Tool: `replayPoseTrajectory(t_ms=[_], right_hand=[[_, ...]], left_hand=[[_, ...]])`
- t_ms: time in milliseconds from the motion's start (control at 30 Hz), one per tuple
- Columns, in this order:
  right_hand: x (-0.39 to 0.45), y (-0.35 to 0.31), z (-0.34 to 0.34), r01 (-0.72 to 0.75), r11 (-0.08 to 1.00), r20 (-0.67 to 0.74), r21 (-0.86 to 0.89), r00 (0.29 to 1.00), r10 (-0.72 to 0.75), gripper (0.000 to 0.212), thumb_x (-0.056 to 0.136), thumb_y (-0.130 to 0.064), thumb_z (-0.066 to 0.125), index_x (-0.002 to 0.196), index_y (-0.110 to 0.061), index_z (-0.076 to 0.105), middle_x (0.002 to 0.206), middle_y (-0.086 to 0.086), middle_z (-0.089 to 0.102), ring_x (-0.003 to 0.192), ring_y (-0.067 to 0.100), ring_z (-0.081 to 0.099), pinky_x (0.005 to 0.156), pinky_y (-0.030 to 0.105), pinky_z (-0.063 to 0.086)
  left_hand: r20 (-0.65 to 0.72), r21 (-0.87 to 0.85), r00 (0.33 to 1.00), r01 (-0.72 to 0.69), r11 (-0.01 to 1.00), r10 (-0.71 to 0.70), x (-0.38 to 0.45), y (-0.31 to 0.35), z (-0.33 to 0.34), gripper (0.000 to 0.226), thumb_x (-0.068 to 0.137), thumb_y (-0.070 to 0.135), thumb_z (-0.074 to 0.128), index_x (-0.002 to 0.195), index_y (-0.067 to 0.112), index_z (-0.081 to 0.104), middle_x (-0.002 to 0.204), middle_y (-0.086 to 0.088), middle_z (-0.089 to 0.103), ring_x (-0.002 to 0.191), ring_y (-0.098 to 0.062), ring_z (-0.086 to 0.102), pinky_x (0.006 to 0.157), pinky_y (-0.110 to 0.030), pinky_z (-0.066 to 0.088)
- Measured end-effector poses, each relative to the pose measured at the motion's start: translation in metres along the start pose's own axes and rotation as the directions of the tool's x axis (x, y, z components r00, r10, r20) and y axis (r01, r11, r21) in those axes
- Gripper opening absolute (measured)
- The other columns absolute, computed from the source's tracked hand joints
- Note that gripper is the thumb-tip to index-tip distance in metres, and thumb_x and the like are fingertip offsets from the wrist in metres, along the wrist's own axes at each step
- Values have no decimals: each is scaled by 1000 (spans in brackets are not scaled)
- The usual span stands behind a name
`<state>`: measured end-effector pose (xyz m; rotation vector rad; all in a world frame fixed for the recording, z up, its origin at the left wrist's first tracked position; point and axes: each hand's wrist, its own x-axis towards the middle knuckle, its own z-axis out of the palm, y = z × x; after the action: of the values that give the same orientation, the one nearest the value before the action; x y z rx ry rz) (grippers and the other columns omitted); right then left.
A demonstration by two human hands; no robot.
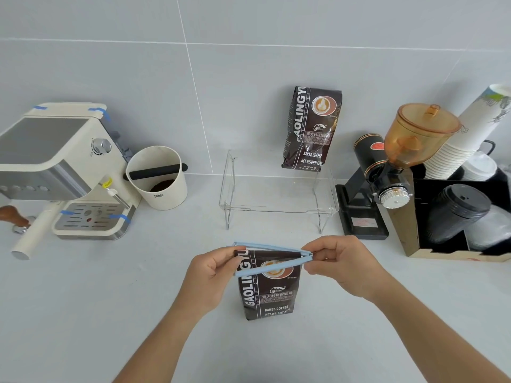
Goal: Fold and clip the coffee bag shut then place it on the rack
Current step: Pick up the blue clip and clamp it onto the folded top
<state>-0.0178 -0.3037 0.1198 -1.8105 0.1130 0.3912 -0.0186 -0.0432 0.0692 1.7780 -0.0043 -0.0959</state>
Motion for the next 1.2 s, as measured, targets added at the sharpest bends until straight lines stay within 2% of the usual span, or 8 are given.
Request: replayPoseTrajectory(t_ms=[333,500,633,800,867,900,1033,1200], right_hand=[[2,10,6,33,983,15,178,999,-36,36,73,13,73,71,-22,80,71,13,74,63,21,65,75,40,51],[3,14,10,55,976,0,209,998,-56,37,73,13,74,71,-24,80,75,23,69,66,26,60,76,41,48],[4,19,15,69,974,11,214,997,-73,19,62,-14,88,77,-22,80,75,31,68,74,31,58,76,45,43],[0,20,15,57,966,21,254,998,-64,33,52,-34,93,78,-20,80,73,15,72,75,30,60,77,40,44],[-3,16,16,83,968,15,236,996,-89,14,67,-12,86,75,-22,79,72,15,70,74,30,60,76,39,45],[-1,19,16,99,971,6,217,995,-103,23,73,1,79,74,-22,79,73,16,69,74,29,60,75,39,46],[-3,19,17,114,977,0,179,993,-116,30,78,9,72,74,-21,77,70,10,70,69,22,61,65,27,49],[-1,18,18,117,978,-3,174,993,-119,26,78,7,72,76,-19,77,73,13,71,71,23,61,67,30,49]], left_hand=[[-85,-94,996,13,996,-21,-11,3,3,24,89,-4,60,89,18,70,84,12,79,81,-3,73,75,-9,51],[-69,-102,998,0,995,-7,-14,13,6,13,91,1,58,94,12,63,81,-2,79,54,3,62,50,-5,40],[-64,-74,998,-21,997,17,-17,20,6,9,92,0,56,94,6,62,87,-16,76,42,8,52,45,-3,35],[-67,-33,998,0,999,-2,-20,23,5,9,92,1,56,92,8,62,87,-14,76,44,6,52,47,-3,35],[-56,-20,998,7,1000,-8,-21,25,3,9,92,4,57,93,11,63,81,-9,76,42,3,48,46,-8,35],[-52,-12,999,17,1000,-17,-21,25,1,10,92,7,59,94,15,63,78,-4,77,43,1,47,46,-10,35],[-53,79,991,124,989,-120,-23,23,-16,25,85,22,70,101,39,61,77,4,78,62,-11,67,59,-19,47],[106,382,993,12,924,-57,-8,16,-38,62,71,31,82,124,46,52,114,22,66,102,7,61,91,-20,46]])
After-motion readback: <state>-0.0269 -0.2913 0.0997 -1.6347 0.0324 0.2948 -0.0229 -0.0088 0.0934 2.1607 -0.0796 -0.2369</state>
